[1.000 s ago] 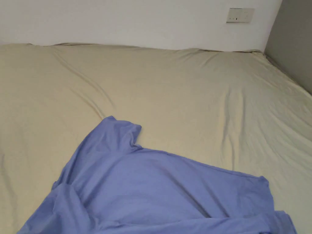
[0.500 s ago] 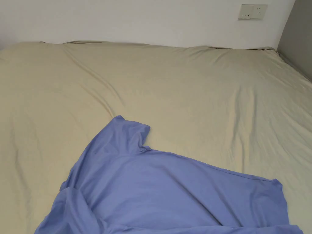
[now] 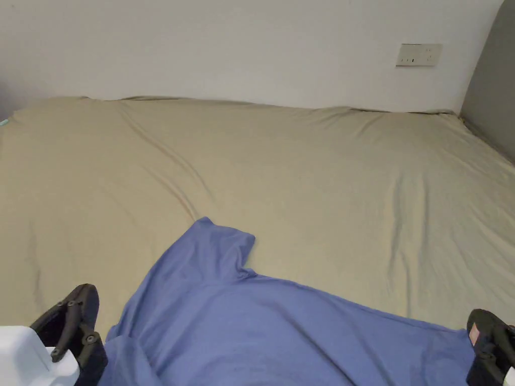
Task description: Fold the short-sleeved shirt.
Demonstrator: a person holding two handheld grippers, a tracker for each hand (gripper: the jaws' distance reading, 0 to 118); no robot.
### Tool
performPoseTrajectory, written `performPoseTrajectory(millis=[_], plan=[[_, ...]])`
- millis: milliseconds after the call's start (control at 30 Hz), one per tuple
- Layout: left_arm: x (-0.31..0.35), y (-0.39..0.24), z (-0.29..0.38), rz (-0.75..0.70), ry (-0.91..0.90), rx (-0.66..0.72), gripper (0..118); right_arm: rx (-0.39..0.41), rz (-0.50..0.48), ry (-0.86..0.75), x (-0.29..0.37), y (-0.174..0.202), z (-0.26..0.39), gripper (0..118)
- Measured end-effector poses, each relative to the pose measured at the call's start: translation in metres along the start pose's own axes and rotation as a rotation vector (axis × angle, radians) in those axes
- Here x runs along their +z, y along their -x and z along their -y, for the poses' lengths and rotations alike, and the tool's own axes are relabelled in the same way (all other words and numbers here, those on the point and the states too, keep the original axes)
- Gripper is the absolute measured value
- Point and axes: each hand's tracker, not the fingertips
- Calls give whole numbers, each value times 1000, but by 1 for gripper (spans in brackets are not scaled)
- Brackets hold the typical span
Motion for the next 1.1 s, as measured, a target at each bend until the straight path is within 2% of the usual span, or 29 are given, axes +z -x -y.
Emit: performPoseTrajectory(millis=[67,267,400,500,567,667,700,733,800,833,900,1000,1033,1067,1100], plan=[[-4,-4,3,56,17,17,0,26,-73,0,-1,8,7,3],[-64,-4,-10,95,99,5,0,49,-63,27,-18,17,7,3],[-181,6,-43,192,350,54,0,59,-32,61,-42,11,0,3],[-282,9,-43,238,604,46,0,61,-3,83,-61,5,-1,3],[-344,6,-37,266,742,93,0,58,14,109,-74,1,-2,3],[-419,-6,-19,242,838,33,3,64,39,141,-95,-3,-2,3],[-440,-12,-12,230,873,-11,20,66,53,148,-101,-5,-2,3],[-456,-16,-4,235,909,-35,47,69,61,151,-108,-6,-2,3],[-476,-19,16,237,994,-60,118,65,80,170,-122,-10,-1,3],[-476,-17,21,223,1022,-54,116,58,83,179,-125,-11,0,3],[-471,-16,27,237,1007,-29,100,48,86,190,-134,-14,2,3],[-455,-3,42,204,1067,-54,113,33,72,207,-142,-17,7,3],[-455,-2,50,186,1087,-58,111,40,68,214,-145,-16,8,3],[-454,8,59,172,1128,-69,102,47,65,220,-149,-14,9,3],[-454,10,65,163,1161,-65,72,50,63,221,-147,-13,12,3]])
